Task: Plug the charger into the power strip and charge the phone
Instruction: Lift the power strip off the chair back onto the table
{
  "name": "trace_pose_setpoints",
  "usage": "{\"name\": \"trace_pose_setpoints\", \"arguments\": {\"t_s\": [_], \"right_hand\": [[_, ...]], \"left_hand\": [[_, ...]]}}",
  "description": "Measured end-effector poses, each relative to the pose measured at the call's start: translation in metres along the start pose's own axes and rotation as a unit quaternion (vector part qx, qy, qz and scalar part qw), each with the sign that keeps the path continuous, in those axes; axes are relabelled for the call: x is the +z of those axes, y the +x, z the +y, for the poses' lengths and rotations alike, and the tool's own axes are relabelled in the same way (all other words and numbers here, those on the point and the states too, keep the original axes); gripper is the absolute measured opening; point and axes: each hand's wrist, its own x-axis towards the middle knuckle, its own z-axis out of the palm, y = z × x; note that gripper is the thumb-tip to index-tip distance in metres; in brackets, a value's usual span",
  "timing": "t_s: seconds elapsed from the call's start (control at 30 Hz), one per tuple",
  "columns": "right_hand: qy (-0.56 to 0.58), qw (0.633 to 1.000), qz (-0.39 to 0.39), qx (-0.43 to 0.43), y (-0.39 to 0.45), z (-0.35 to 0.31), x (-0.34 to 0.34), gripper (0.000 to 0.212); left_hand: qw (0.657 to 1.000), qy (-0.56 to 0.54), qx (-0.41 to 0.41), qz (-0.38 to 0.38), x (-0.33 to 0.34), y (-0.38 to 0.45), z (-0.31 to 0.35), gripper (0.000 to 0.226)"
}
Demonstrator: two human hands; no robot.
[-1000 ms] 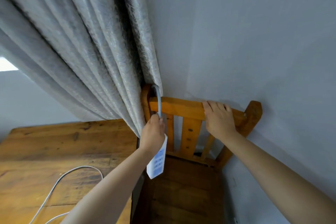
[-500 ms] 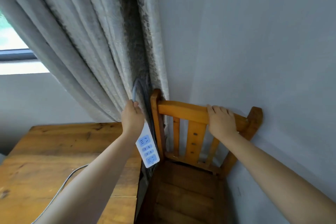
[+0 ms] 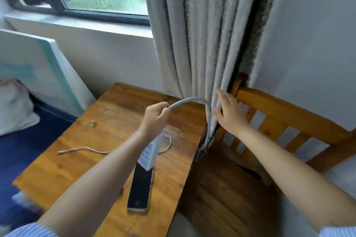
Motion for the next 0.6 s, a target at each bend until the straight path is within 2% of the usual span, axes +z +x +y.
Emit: {"name": "trace_pose_setpoints", "arguments": {"t_s": [0.07, 0.13, 0.27, 0.37, 0.47, 0.6], "right_hand": [[0.028, 0.999, -0.024, -0.033, 0.003, -0.026, 0.009, 0.048], [0.070, 0.994, -0.065, -0.055, 0.000, -0.057, 0.025, 0.035], [0.142, 0.983, -0.104, -0.058, -0.025, -0.106, 0.061, 0.034], [0.117, 0.985, -0.110, -0.055, -0.051, -0.140, 0.092, 0.039], [0.083, 0.989, -0.117, -0.040, -0.072, -0.164, 0.118, 0.040], [0.024, 0.986, -0.162, -0.007, -0.095, -0.186, 0.149, 0.044]], "left_hand": [[1.000, 0.005, 0.004, -0.006, -0.023, -0.015, -0.007, 0.018], [1.000, 0.012, 0.000, -0.001, -0.051, -0.032, -0.020, 0.018], [1.000, 0.024, -0.018, -0.004, -0.099, -0.067, -0.047, 0.021], [0.997, 0.062, -0.029, -0.034, -0.135, -0.095, -0.075, 0.020], [0.989, 0.115, -0.040, -0.084, -0.164, -0.116, -0.103, 0.028], [0.965, 0.205, -0.037, -0.160, -0.189, -0.136, -0.132, 0.025]]}}
